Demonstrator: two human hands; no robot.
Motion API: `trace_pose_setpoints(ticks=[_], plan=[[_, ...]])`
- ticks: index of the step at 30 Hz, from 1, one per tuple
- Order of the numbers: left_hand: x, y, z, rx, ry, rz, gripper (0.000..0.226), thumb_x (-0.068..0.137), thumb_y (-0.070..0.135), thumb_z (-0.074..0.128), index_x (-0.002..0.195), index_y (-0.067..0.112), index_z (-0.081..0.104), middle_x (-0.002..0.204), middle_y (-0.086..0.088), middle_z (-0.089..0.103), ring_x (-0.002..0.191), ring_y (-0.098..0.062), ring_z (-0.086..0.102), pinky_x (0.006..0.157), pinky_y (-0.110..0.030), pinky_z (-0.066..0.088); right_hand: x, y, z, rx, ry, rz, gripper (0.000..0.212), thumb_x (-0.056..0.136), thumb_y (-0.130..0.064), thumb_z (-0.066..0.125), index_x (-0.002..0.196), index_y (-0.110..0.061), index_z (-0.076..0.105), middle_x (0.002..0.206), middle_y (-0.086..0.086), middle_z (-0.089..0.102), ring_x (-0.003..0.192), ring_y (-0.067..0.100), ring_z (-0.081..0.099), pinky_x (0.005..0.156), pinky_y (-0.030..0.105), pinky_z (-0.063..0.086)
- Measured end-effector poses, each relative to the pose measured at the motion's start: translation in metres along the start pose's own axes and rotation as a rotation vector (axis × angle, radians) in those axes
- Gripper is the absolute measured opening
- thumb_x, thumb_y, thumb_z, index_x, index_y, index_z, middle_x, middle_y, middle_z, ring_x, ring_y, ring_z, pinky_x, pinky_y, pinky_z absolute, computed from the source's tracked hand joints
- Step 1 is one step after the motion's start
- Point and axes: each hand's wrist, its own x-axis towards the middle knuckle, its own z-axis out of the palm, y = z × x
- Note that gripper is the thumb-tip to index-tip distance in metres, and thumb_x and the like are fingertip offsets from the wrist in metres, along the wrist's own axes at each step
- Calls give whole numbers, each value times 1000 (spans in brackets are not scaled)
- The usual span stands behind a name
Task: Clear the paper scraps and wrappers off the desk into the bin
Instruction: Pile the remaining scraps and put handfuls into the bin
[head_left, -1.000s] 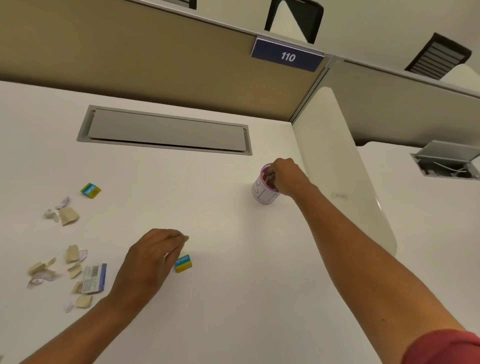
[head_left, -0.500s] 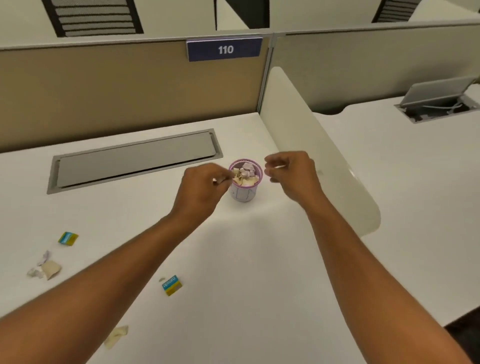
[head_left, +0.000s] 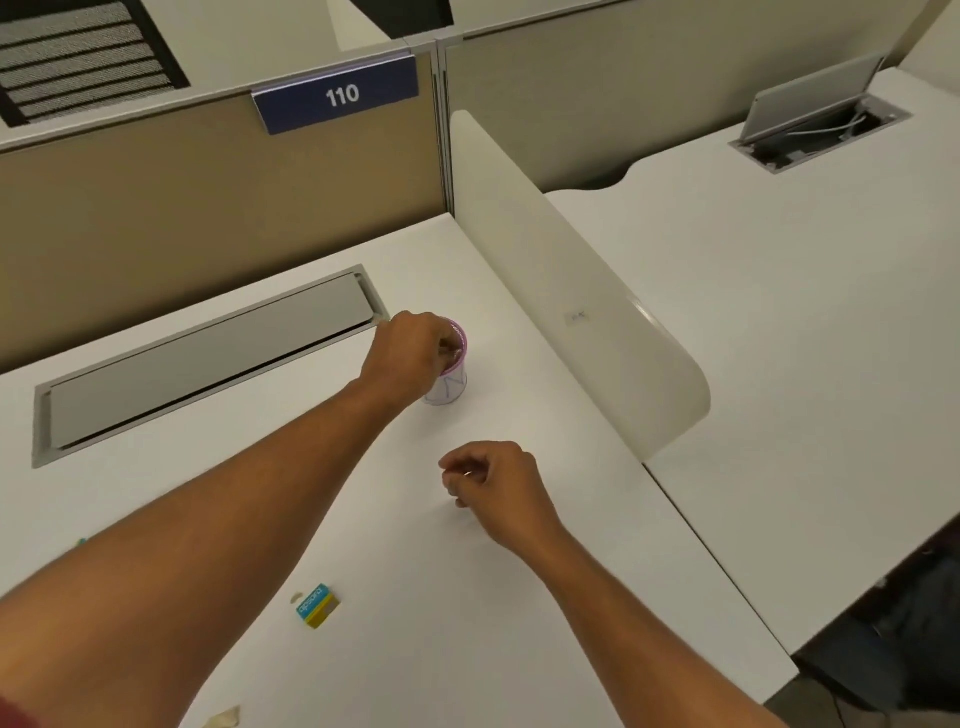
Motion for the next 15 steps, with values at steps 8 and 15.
trace_pose_setpoints(ticks=[8,15], plan=[[8,-6,-26,16,-183,72,23,90,17,73,112,21,80,116,-6,76,102,-27,69,76,-30,49,1,-5,8,-22,18,-38,15,89,-18,68,97,-25,79,81,-10,77,73,7,75,73,25,64],[-43,-32,-66,-230,79,20,22,93,17,76,115,21,79,115,2,76,90,-13,69,81,-33,57,-9,-11,24,-30,-5,-52,17,93,-11,66,95,-22,79,83,-9,76,76,7,74,67,19,62]])
